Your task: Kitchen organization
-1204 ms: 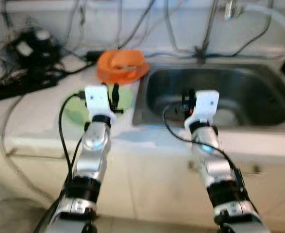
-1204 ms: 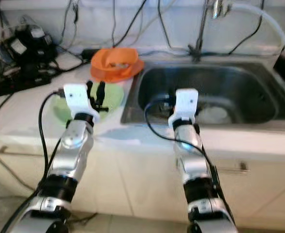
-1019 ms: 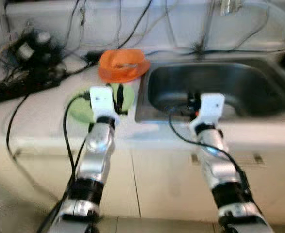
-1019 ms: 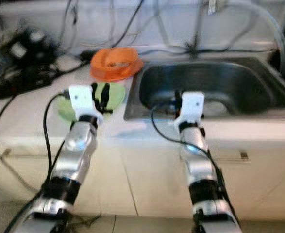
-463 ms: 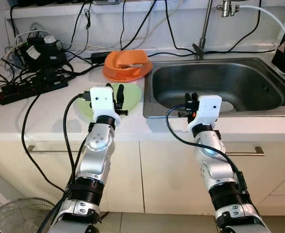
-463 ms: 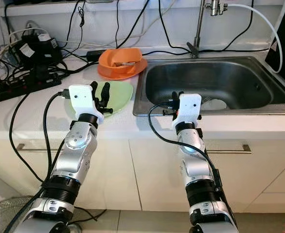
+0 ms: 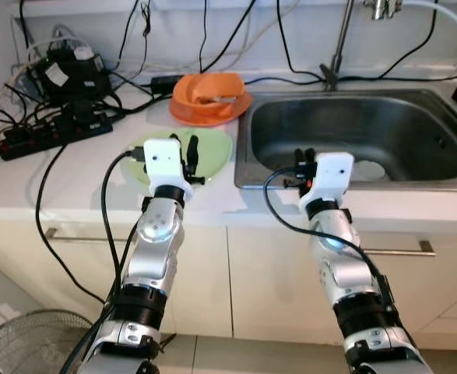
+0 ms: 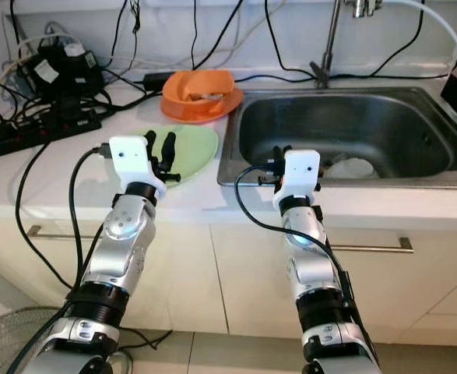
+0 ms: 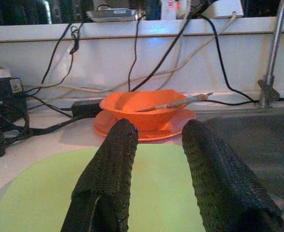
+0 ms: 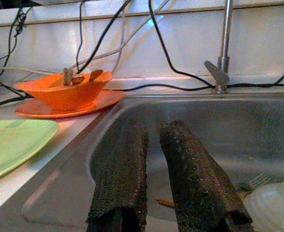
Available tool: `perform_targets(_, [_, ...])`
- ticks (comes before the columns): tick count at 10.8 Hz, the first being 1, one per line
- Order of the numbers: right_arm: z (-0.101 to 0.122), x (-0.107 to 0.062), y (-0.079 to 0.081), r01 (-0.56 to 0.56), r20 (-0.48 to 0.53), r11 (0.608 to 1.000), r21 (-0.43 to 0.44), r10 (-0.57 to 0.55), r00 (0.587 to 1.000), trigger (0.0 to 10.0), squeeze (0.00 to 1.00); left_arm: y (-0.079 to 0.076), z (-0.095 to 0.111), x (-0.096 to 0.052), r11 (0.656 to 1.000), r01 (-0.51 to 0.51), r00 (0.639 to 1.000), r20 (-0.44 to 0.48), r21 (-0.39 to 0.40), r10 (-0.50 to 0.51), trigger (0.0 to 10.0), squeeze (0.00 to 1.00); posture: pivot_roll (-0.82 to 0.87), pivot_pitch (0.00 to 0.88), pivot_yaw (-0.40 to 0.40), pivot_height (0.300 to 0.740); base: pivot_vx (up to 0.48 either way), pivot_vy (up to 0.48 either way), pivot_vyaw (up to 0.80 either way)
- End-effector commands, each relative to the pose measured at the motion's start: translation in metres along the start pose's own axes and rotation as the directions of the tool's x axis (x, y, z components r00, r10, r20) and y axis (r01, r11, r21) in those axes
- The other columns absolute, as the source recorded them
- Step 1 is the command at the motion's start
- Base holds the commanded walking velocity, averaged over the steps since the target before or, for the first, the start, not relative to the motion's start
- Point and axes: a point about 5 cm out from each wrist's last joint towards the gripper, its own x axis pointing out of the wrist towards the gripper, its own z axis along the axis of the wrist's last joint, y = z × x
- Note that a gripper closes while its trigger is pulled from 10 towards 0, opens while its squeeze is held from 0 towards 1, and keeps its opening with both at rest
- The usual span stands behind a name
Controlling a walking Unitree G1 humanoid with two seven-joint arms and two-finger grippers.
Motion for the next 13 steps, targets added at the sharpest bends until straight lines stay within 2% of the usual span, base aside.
perform_targets(1, [0.0049, 0.0034, -0.0004, 0.002, 0.011, 1.0, 0.006, -0.002, 1.0, 10.0, 0.0, 0.0004, 0.0032, 0.0013, 1.0, 0.004, 1.0, 0.012, 0.009, -0.004, 10.0, 0.0, 0.04, 0.0, 0.083, 0.74, 0.0, 0.0, 0.0])
perform_targets(4, [0.0043, 0.0031, 0.0006, -0.001, 0.011, 1.0, 0.009, 0.001, 1.0, 10.0, 0.0, -0.0007, 0.0056, 0.0013, 1.0, 0.007, 1.0, 0.026, 0.001, -0.007, 10.0, 0.0, 0.04, 0.0, 0.087, 0.74, 0.0, 0.0, 0.0])
perform_targets(6, [0.0056, 0.0028, 0.0012, -0.01, 0.023, 1.0, -0.029, 0.011, 1.0, 10.0, 0.0, -0.0013, 0.0054, 0.0021, 1.0, 0.01, 1.0, 0.022, 0.001, -0.01, 10.0, 0.0, 0.04, 0.0, 0.087, 0.74, 0.0, 0.0, 0.0])
perform_targets(7, [0.0055, 0.0026, 0.0019, -0.012, 0.023, 1.0, -0.026, 0.013, 1.0, 10.0, 0.0, -0.001, 0.0053, 0.0021, 1.0, 0.009, 1.0, 0.022, 0.001, -0.009, 10.0, 0.0, 0.04, 0.0, 0.087, 0.74, 0.247, 0.0, 0.42])
perform_targets(8, [0.005, 0.0027, 0.001, 0.001, 0.016, 1.0, 0.012, -0.001, 1.0, 10.0, 0.0, -0.0002, 0.0051, 0.0019, 1.0, 0.006, 1.0, 0.021, 0.003, -0.006, 10.0, 0.0, 0.04, 0.0, 0.086, 0.74, 0.247, 0.0, 0.0])
perform_targets(13, [0.0049, 0.0028, 0.0021, -0.014, 0.017, 1.0, -0.013, 0.014, 1.0, 10.0, 0.0, 0.0001, 0.0055, 0.0027, 1.0, 0.001, 1.0, 0.021, 0.005, -0.001, 10.0, 0.0, 0.04, 0.0, 0.084, 0.74, 0.257, 0.0, 0.0])
